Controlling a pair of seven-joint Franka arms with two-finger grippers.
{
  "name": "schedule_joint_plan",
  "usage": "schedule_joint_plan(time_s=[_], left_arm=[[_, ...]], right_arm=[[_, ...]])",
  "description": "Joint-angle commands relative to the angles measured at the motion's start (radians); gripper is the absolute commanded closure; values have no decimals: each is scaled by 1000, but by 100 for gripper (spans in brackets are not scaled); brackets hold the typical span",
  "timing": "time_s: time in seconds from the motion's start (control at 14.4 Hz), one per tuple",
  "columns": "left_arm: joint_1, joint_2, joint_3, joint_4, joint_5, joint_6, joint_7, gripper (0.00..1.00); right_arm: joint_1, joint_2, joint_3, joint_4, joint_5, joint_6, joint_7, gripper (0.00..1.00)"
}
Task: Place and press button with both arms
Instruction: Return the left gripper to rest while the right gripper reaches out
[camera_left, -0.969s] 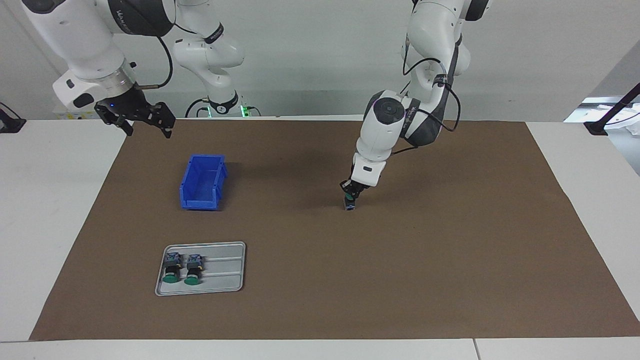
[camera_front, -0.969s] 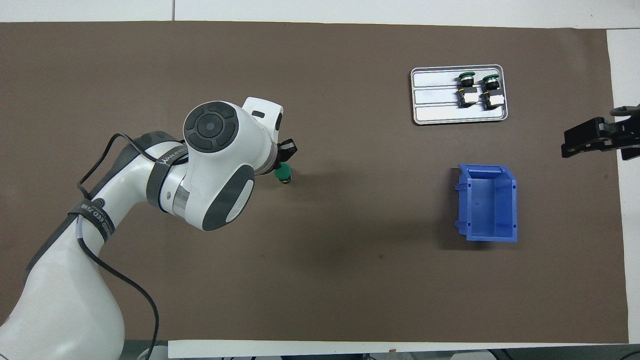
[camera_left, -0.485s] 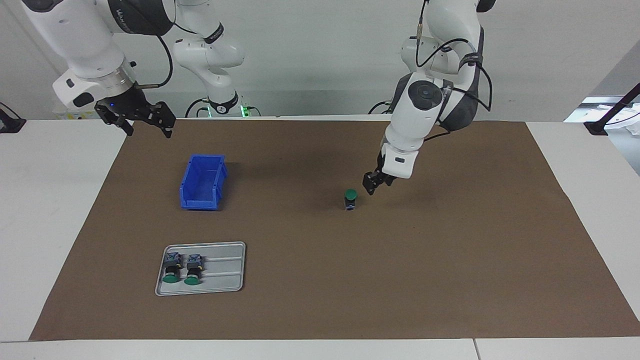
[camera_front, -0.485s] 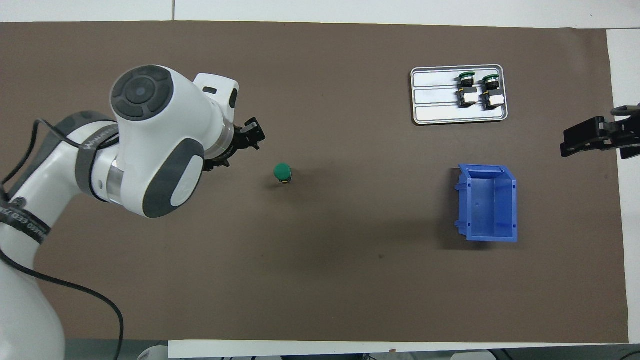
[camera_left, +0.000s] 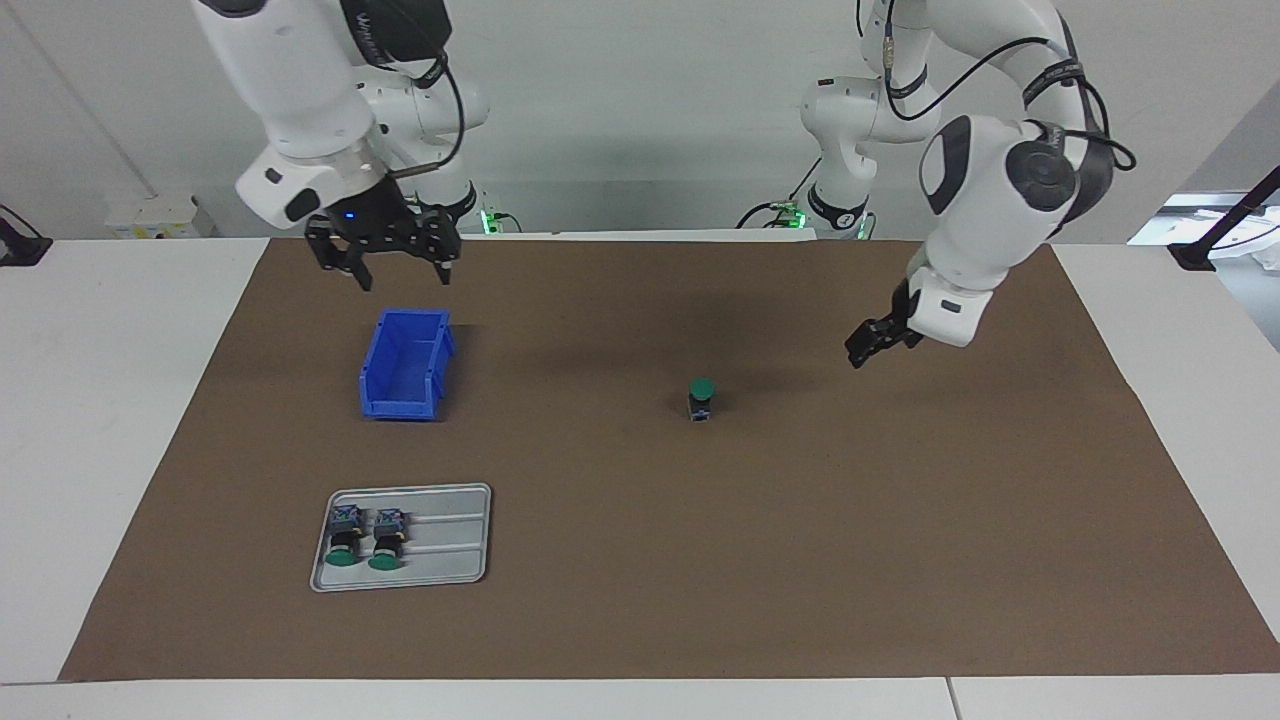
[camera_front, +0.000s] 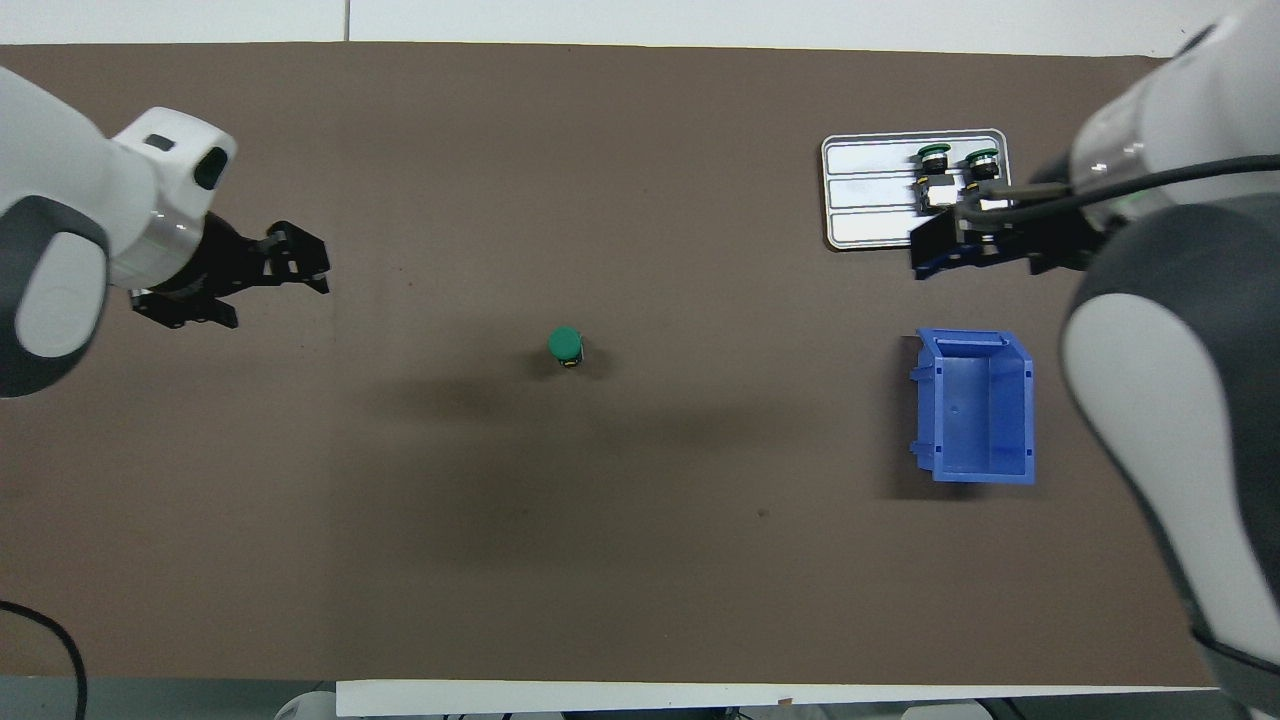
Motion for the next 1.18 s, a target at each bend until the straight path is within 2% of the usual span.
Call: schedule_joint_plan(time_s=[0.0,0.14,0.42,0.55,0.69,0.9,1.11], left_arm=[[85,-54,-9,-3,74,-66,140,0],[109,-75,-4,4,110,-104,190,0],[129,-69,-4,130,113,-231,257,1],[128,-67,-4,176,113,-279,282,1],[128,-75,7,181,115,-305,326,1],[131,-83,24,182,115,-290,336,1],[125,-84,22,181,116,-284,336,1]], right_arm=[[126,265,0,300,20,-26,152,2],[208,373,0,387,15,26,294,2],[331,480,-2,369,-3,198,424,2],[342,478,1,292,-32,282,422,2],[372,478,1,220,-34,354,422,2],[392,476,4,96,-41,508,410,2],[392,473,4,16,-44,568,300,3]])
